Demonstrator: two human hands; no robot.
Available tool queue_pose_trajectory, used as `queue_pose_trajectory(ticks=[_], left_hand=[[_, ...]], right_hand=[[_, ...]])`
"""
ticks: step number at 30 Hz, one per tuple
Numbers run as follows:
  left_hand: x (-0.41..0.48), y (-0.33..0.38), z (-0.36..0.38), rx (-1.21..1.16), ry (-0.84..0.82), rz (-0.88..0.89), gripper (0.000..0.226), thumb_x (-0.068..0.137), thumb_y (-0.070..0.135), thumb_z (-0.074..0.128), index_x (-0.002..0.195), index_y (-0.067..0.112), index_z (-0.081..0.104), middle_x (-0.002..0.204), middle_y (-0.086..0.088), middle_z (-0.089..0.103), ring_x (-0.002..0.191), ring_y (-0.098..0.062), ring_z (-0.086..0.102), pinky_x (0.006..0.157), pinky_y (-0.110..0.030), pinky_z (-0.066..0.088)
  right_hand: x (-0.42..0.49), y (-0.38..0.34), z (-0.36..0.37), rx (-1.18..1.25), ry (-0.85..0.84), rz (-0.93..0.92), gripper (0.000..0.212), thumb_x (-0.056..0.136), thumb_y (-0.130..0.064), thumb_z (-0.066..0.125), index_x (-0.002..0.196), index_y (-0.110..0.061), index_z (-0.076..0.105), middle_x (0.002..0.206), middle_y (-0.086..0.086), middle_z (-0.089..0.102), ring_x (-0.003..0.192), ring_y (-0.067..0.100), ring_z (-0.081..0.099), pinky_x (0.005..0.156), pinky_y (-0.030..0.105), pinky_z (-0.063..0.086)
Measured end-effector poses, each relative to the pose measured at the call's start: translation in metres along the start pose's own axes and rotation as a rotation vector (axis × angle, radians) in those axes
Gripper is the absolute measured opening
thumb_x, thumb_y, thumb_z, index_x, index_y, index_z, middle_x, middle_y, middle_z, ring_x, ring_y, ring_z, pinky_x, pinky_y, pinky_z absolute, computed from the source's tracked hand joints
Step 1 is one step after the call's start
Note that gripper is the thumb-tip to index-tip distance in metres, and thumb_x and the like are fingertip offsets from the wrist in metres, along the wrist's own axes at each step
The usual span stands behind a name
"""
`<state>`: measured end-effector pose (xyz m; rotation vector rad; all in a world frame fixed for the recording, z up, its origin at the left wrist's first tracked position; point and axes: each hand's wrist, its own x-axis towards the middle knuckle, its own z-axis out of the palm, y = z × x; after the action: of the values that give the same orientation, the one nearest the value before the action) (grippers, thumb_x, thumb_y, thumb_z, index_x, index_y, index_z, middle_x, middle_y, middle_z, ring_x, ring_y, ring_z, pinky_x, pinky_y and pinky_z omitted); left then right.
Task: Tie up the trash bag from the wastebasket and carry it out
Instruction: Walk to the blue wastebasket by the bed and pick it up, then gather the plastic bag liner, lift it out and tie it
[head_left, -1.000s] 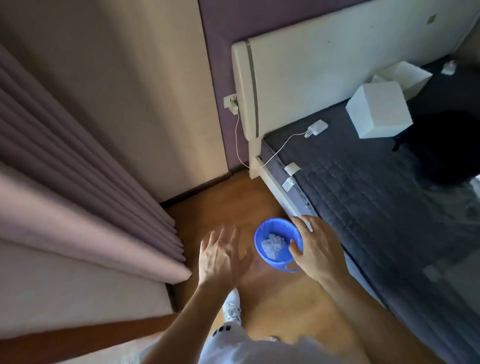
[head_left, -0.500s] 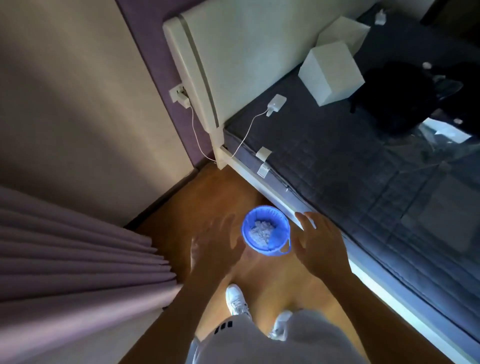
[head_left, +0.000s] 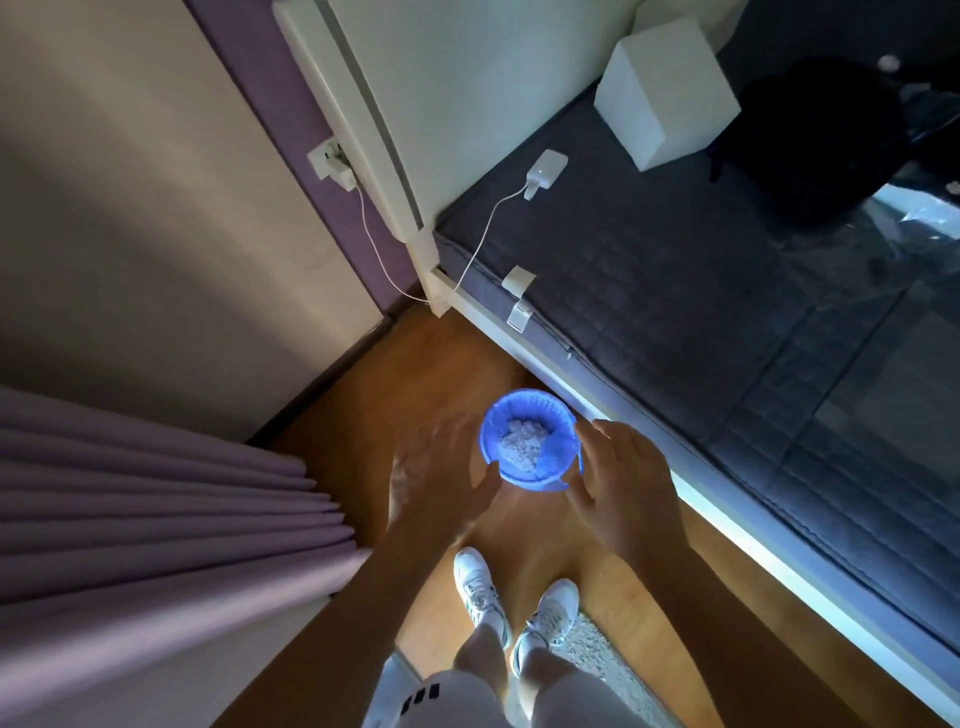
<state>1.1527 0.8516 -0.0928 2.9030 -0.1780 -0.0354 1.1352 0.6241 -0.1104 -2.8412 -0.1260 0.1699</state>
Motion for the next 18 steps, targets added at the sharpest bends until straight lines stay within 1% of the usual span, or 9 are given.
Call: queue_pose_trajectory(ticks=[4, 7, 9, 13, 15, 18], left_hand=[[0.004, 0.004, 0.028, 0.026, -0.038, 0.002, 0.061, 0.083, 0.059, 0.043, 0.133, 0.027, 0.054, 0.134, 0.0, 0.061, 0.121, -0.027, 0.057, 0.098, -0.044, 0.045], [0.013, 0.0, 0.063, 0.012, -0.043, 0.032, 0.06, 0.084, 0.058, 0.044, 0.131, 0.024, 0.057, 0.133, -0.001, 0.062, 0.122, -0.028, 0.057, 0.096, -0.045, 0.048], [0.019, -0.006, 0.094, 0.017, -0.056, 0.045, 0.06, 0.084, 0.058, 0.045, 0.131, 0.023, 0.057, 0.134, -0.002, 0.062, 0.124, -0.027, 0.056, 0.094, -0.046, 0.049], [0.036, -0.024, 0.169, 0.031, -0.082, 0.082, 0.06, 0.084, 0.056, 0.046, 0.134, 0.024, 0.054, 0.137, -0.003, 0.059, 0.126, -0.027, 0.055, 0.095, -0.047, 0.047], [0.044, -0.034, 0.212, 0.04, -0.073, 0.11, 0.06, 0.083, 0.055, 0.048, 0.133, 0.023, 0.054, 0.136, -0.003, 0.06, 0.123, -0.027, 0.057, 0.093, -0.046, 0.049], [0.055, -0.05, 0.282, 0.038, -0.073, 0.138, 0.059, 0.082, 0.054, 0.05, 0.132, 0.023, 0.055, 0.133, -0.001, 0.061, 0.12, -0.027, 0.059, 0.089, -0.045, 0.051]], right_hand=[[0.008, 0.013, 0.023, 0.011, -0.034, 0.005, 0.062, 0.08, -0.047, 0.047, 0.136, -0.021, 0.046, 0.132, 0.009, 0.058, 0.118, 0.031, 0.055, 0.097, 0.044, 0.046], [0.018, 0.027, 0.053, -0.017, -0.06, 0.001, 0.063, 0.081, -0.048, 0.044, 0.138, -0.022, 0.043, 0.135, 0.009, 0.055, 0.117, 0.033, 0.054, 0.096, 0.046, 0.044], [0.026, 0.037, 0.078, -0.015, -0.051, 0.005, 0.062, 0.082, -0.047, 0.046, 0.139, -0.021, 0.044, 0.135, 0.008, 0.055, 0.116, 0.033, 0.055, 0.096, 0.046, 0.044], [0.044, 0.061, 0.148, -0.002, 0.002, 0.005, 0.059, 0.083, -0.043, 0.051, 0.137, -0.02, 0.046, 0.13, 0.008, 0.059, 0.114, 0.033, 0.057, 0.095, 0.045, 0.046], [0.053, 0.075, 0.192, 0.016, 0.027, -0.011, 0.059, 0.082, -0.042, 0.051, 0.137, -0.02, 0.044, 0.127, 0.011, 0.061, 0.111, 0.034, 0.059, 0.091, 0.046, 0.049], [0.068, 0.101, 0.261, 0.051, 0.044, -0.006, 0.06, 0.081, -0.041, 0.053, 0.136, -0.019, 0.045, 0.125, 0.013, 0.062, 0.11, 0.035, 0.06, 0.092, 0.049, 0.05]])
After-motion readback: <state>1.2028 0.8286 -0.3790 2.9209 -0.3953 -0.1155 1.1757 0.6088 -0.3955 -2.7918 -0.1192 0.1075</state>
